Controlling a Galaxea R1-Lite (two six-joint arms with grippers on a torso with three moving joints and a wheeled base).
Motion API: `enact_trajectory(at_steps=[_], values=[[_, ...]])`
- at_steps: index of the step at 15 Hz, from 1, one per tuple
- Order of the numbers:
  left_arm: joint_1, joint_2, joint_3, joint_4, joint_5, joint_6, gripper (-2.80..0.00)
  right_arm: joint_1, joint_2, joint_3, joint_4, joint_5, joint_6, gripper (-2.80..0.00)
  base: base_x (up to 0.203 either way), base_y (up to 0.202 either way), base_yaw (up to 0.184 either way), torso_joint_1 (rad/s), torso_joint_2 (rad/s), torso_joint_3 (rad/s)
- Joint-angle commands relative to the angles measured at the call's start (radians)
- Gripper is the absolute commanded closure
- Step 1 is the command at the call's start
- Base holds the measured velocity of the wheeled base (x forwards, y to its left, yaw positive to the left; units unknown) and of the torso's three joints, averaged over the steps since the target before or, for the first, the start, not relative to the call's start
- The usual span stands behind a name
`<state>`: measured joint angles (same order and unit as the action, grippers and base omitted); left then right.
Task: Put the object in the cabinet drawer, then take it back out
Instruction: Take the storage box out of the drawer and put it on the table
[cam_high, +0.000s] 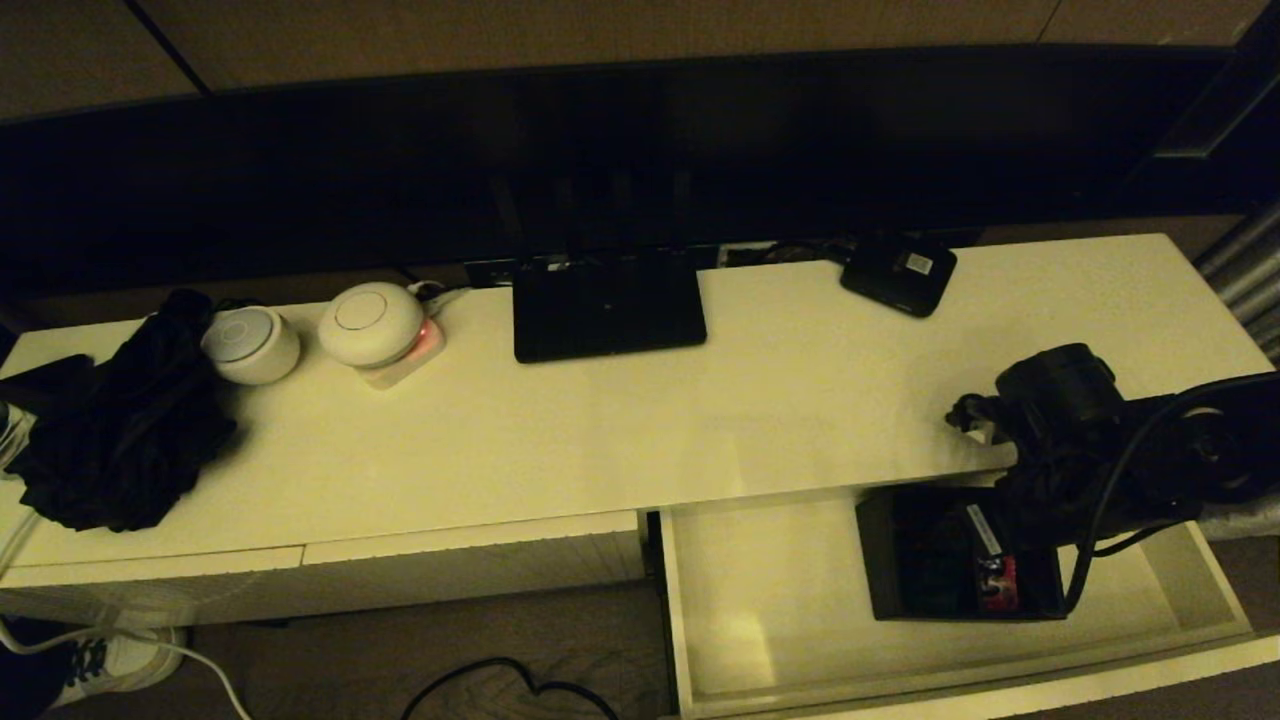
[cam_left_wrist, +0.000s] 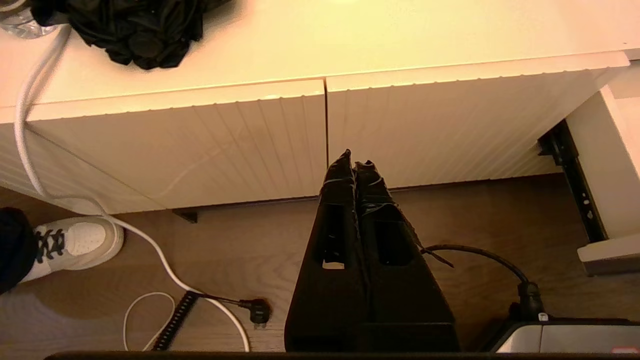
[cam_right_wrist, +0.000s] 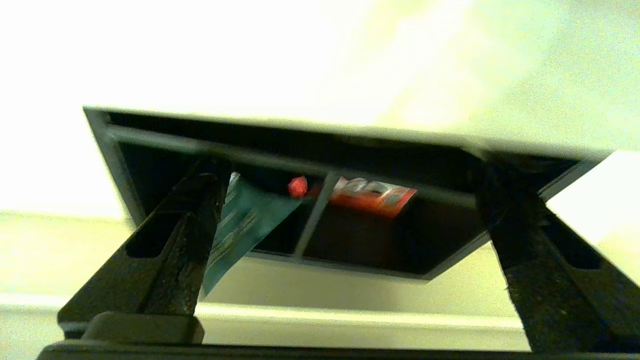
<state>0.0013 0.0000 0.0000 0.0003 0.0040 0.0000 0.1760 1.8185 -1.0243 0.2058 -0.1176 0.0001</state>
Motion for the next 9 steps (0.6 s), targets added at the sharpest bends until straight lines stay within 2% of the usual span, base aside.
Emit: enact_trajectory(at_steps=[1, 6, 9], values=[[0.0, 0.0, 0.003, 0.0, 0.001, 0.0, 0.0, 0.001, -0.024, -0.002, 0.015, 0.022, 0.037, -2.8, 0.0, 0.0, 0.0, 0.0, 0.0, 0.0], [0.0, 0.0, 0.003, 0.0, -0.001, 0.0, 0.0, 0.021, -0.104, -0.008, 0.015, -0.006, 0.022, -2.8, 0.0, 0.0, 0.0, 0.0, 0.0, 0.0], [0.0, 0.0, 0.003, 0.0, 0.001, 0.0, 0.0, 0.03, -0.119, -0.007, 0.016, -0.032, 0.048, -2.8, 0.0, 0.0, 0.0, 0.0, 0.0, 0.0]])
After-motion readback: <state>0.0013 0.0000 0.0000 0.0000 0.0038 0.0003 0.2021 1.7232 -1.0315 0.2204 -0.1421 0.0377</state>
